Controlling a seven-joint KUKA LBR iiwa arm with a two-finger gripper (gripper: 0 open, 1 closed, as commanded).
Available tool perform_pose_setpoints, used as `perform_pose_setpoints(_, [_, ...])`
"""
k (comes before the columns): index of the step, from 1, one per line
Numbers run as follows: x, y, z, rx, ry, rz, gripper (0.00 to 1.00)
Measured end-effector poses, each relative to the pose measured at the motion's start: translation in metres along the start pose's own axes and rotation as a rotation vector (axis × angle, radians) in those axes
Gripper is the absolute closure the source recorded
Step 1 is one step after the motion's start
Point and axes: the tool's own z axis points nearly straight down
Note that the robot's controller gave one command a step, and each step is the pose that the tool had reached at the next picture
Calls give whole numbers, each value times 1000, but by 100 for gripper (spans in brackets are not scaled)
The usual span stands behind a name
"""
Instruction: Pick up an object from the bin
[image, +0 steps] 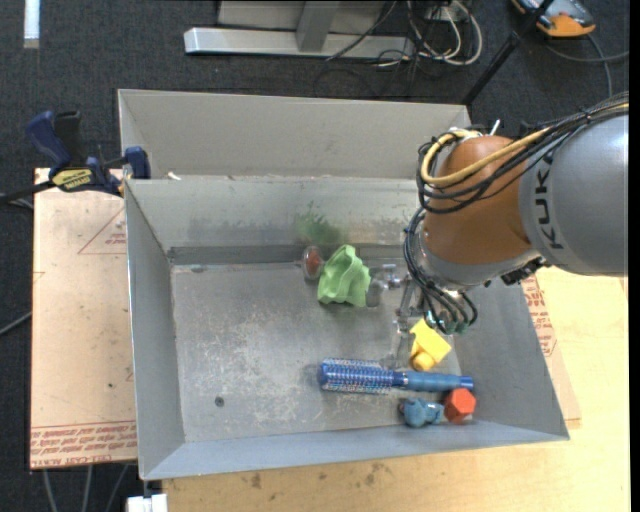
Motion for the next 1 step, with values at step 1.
perform_pose_setpoints(1, [24,56,84,-2,1,-29,0])
